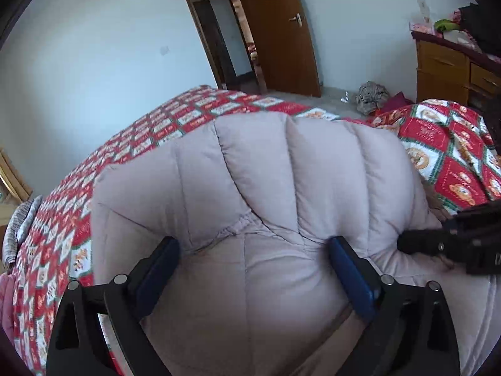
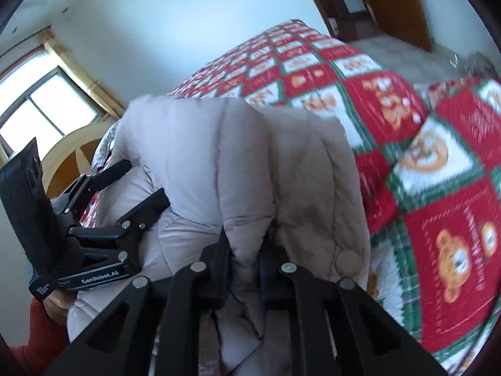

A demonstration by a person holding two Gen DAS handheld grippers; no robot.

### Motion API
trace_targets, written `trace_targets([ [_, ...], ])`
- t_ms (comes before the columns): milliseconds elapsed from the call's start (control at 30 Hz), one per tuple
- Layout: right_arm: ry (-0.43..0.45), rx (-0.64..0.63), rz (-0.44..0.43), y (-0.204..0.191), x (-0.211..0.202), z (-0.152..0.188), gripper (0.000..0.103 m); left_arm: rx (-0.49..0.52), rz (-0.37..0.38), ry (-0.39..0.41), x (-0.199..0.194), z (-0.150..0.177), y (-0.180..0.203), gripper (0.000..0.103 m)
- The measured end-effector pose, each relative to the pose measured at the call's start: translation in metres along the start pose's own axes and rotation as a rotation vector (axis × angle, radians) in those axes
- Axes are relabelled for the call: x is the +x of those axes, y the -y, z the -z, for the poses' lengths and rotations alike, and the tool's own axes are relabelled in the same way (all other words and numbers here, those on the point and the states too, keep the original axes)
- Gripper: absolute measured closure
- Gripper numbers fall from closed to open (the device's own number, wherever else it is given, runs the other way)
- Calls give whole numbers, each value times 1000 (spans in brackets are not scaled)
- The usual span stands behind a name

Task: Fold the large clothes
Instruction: 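Press the folded jacket bundle down with the left tool while the right tool holds it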

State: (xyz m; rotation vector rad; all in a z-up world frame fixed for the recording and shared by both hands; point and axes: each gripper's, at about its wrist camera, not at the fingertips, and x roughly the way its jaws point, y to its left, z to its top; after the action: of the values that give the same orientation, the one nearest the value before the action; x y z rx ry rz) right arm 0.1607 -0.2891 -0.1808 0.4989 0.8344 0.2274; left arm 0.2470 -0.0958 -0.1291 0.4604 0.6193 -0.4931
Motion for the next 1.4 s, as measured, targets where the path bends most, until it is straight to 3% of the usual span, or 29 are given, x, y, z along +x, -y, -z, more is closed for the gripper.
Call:
trace_targets([
  [300,-23,21,56,2,9,-2,91,-52,17,-58,34,9,-7,1],
  [400,-26,-54,114,-11,-3,-5,89,-42,9,-55,31,11,-4,1],
  [600,83,-195,243,-38,-37,-41,67,-26,-14,-54,31,9,-1,1],
  [667,49,-255,269,-46,-17,-61,56,-23,-17,-54,32,8,-1,1],
  [767,-18,-301,329,-41,25,-73,53,-20,-21,-58,33,7,-1,1],
  [833,-30,-282,325,-32,37,-70,57,-20,-21,-58,34,7,-1,1],
  [867,-34,-246,307,-24,41,-69,66,-20,-18,-59,35,7,-1,1],
  [1067,29,-25,210,9,49,-52,66,-42,19,-58,42,5,-8,1],
  [1233,53,-48,257,0,50,-49,66,-60,29,-57,43,5,-12,1],
  [1333,5,-104,275,-7,41,-54,60,-45,-2,-42,30,7,-11,1],
  [1400,-5,-101,259,-8,20,-56,44,-63,36,-19,7,10,-22,1],
])
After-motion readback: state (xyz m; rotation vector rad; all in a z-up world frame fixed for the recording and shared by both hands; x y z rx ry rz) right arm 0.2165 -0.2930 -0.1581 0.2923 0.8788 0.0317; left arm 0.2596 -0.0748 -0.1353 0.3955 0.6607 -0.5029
